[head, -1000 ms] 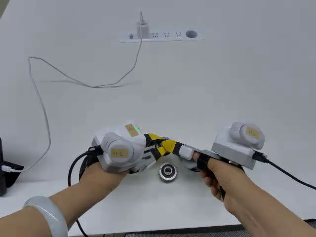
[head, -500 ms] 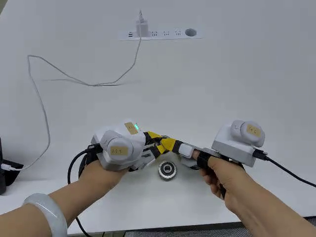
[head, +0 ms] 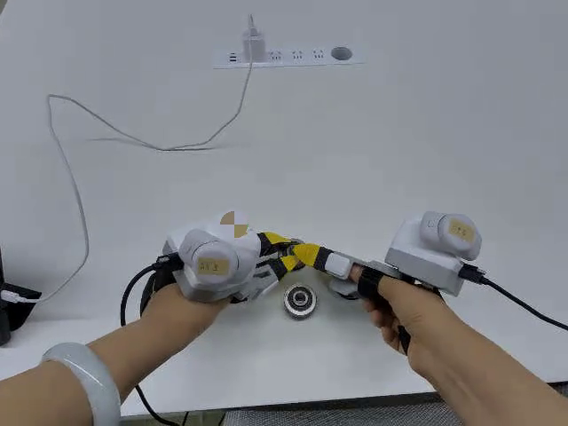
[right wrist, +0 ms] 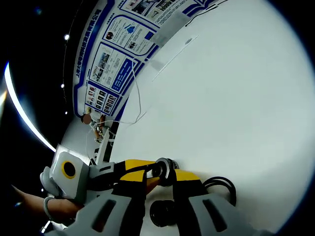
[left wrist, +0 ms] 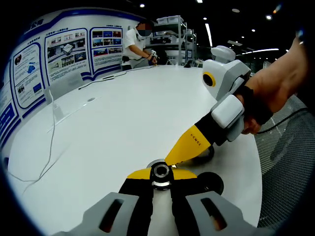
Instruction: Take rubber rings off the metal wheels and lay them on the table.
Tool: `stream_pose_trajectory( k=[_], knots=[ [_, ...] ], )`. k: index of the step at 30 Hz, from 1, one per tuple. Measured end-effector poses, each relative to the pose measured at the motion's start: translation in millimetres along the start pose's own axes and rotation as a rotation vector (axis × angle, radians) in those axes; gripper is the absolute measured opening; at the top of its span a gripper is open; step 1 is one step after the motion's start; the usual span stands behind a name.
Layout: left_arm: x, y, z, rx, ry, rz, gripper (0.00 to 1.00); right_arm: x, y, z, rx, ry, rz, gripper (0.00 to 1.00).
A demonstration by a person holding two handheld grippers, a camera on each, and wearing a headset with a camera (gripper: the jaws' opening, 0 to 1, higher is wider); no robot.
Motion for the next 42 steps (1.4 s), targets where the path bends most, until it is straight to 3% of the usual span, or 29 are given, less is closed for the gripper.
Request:
stream_pose_trajectory(
  k=[18, 42],
  knots=[
    [-0.4, -0.2, 0.3, 0.001, 0.002, 0.001, 0.12, -2.4, -1.4, 7.7, 0.066, 0.056, -0.016, 0.04],
    [0.4, -0.1, 0.5, 0.002, 0.006, 0.003, 0.12, -2.2, -3.4, 3.8, 0.073, 0.054, -0.017, 0.01]
  ],
)
Point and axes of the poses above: the centre of the closed fingertips' face, and the gripper's own axes: x roughly backward along the fingers, z roughly to its right, y roughly out of its underside, the point moved 6 cm from there along x, roughly backward along the fingers, and after that the axes turned 12 degrees about x, right-handed, at the moved point
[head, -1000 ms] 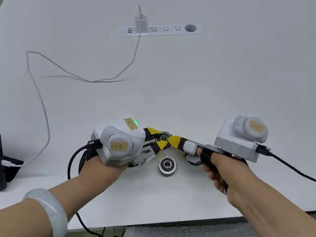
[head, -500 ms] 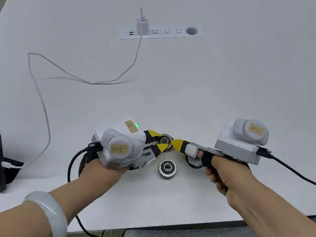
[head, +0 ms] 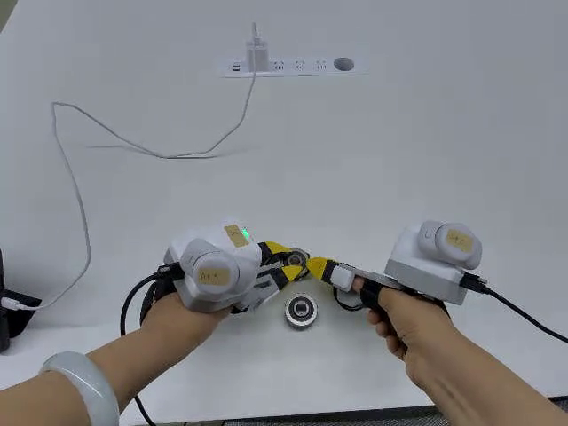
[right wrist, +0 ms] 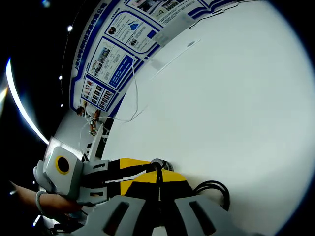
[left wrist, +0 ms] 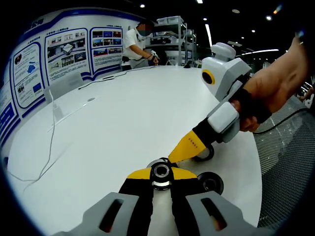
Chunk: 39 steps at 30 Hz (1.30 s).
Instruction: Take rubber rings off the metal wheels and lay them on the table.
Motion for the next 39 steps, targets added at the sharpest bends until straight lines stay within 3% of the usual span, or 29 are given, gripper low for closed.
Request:
stream_pose_trajectory(
  k=[28, 39],
  knots=[
    [-0.2, 0.4, 0.3, -0.003, 0.003, 0.005, 0.12, 8.0, 0.5, -19.9, -0.028, -0.081, 0.018, 0.01],
    [-0.3, -0.5, 0.4, -0.014, 0.007, 0.004, 0.13, 4.1, -1.5, -13.3, -0.016, -0.031, 0.016, 0.01]
  ],
)
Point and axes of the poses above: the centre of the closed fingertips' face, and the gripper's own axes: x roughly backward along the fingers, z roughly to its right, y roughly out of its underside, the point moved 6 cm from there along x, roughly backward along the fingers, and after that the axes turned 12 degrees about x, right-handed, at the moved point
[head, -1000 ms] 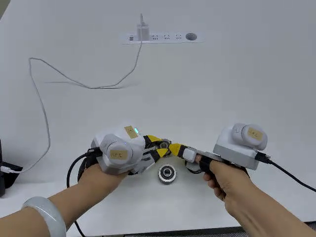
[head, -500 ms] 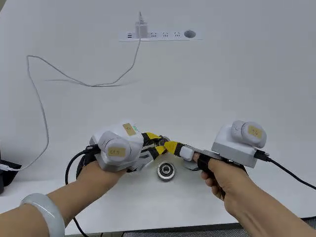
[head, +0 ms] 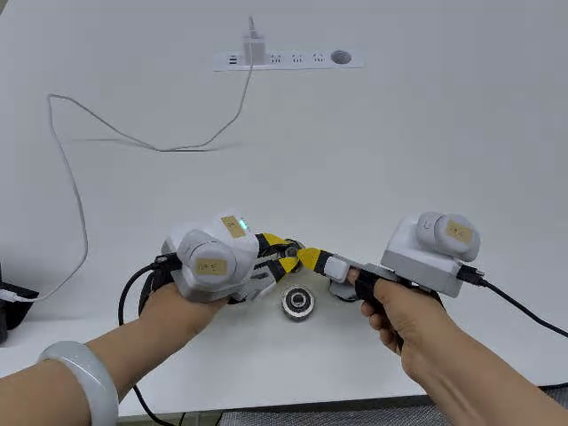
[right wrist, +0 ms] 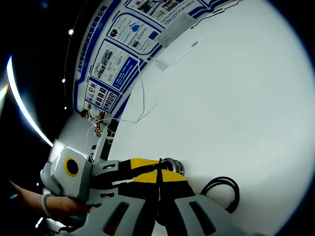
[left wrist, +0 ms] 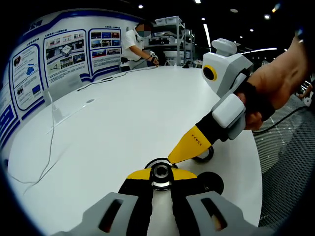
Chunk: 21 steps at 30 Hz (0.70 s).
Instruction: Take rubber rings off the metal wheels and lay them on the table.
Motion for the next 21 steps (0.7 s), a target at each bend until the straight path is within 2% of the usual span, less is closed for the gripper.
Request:
stream_pose_trajectory(
  k=[5, 11, 21],
  knots=[
    [1.2, -1.0, -0.8, -0.010, 0.000, 0.005, 0.16, -0.8, 0.7, 3.2, 0.006, 0.010, -0.001, 0.01],
    [7.3, -3.4, 0.1, -0.024, -0.001, 0.031, 0.19, -0.3, -0.6, 3.1, 0.008, 0.011, 0.000, 0.01],
    [13.7, 0.3, -3.3, -0.015, -0.017, 0.035, 0.26, -0.8, -3.1, -7.4, 0.010, -0.013, 0.004, 0.02]
  ],
)
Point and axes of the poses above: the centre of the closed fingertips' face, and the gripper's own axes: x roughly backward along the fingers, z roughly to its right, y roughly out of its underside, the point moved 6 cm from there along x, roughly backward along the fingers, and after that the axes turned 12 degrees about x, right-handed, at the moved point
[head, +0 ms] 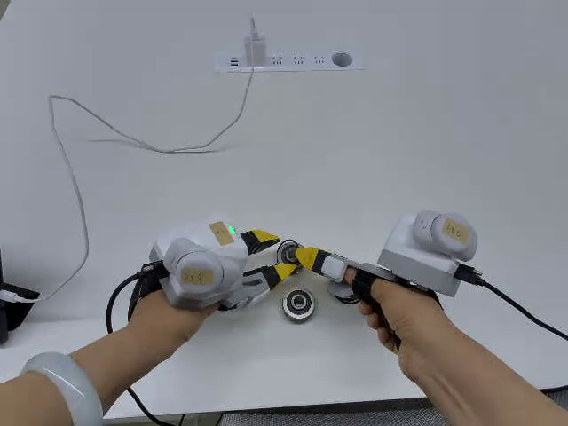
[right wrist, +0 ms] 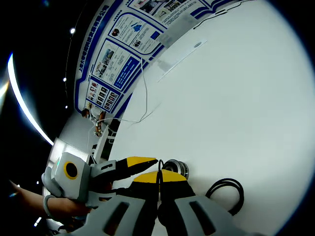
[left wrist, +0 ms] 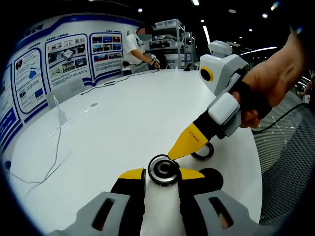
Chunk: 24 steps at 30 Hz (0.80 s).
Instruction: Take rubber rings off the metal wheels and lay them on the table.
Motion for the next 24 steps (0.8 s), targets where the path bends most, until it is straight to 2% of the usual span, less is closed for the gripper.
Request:
stream_pose_trajectory(
  k=[11, 24],
  knots=[
    [6.9, 9.6, -0.2, 0.010, -0.003, -0.006, 0.33, 2.5, 0.6, -5.8, -0.007, -0.019, 0.005, 0.02],
    [11.1, 11.0, -1.1, 0.029, -0.010, 0.009, 0.40, 16.5, 0.4, -13.3, -0.035, -0.035, 0.038, 0.02]
  ],
)
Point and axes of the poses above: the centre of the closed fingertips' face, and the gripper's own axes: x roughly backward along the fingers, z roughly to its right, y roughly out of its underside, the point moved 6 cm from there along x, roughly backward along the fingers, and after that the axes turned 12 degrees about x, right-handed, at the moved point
